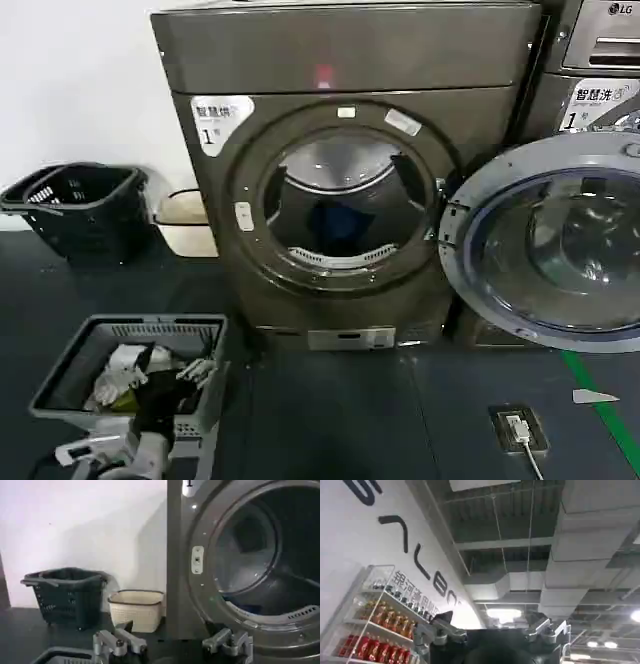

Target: Grasp the clothes from the dryer.

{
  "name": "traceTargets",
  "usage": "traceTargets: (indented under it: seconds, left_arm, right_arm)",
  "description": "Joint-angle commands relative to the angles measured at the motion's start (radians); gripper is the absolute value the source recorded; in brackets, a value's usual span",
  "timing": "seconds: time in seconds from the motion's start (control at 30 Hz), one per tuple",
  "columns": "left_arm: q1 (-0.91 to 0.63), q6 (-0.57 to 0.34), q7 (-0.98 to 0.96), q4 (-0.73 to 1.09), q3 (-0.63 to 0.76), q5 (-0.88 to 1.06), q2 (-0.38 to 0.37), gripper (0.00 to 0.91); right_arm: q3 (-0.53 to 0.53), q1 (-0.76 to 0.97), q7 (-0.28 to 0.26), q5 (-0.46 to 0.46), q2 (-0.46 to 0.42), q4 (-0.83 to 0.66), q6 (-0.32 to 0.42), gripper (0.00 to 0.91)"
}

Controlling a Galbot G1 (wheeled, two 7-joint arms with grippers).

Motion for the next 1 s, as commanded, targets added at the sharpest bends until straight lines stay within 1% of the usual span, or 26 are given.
traceTargets:
  seconds: [0.03, 0.2, 1.0]
  left_arm:
    - [0.001, -0.001, 0.0, -0.003, -0.001, -0.001, 0.001, 0.907]
    - [0.004, 0.0, 0.001, -0.007, 0.0, -0.001, 0.001, 0.907]
    - [0.005, 0.001, 0.004, -0.009, -0.011, -0.008, 0.007, 0.907]
  right_arm:
    - [-0.01, 0.005, 0.002, 0.01, 0.001, 0.0, 0.026, 0.907]
    - [-0.009, 0.005, 0.015, 0.031, 0.001, 0.0, 0.021, 0.907]
    - [-0.008, 0.014, 0.0, 0.038, 0.008, 0.007, 0.021, 0.907]
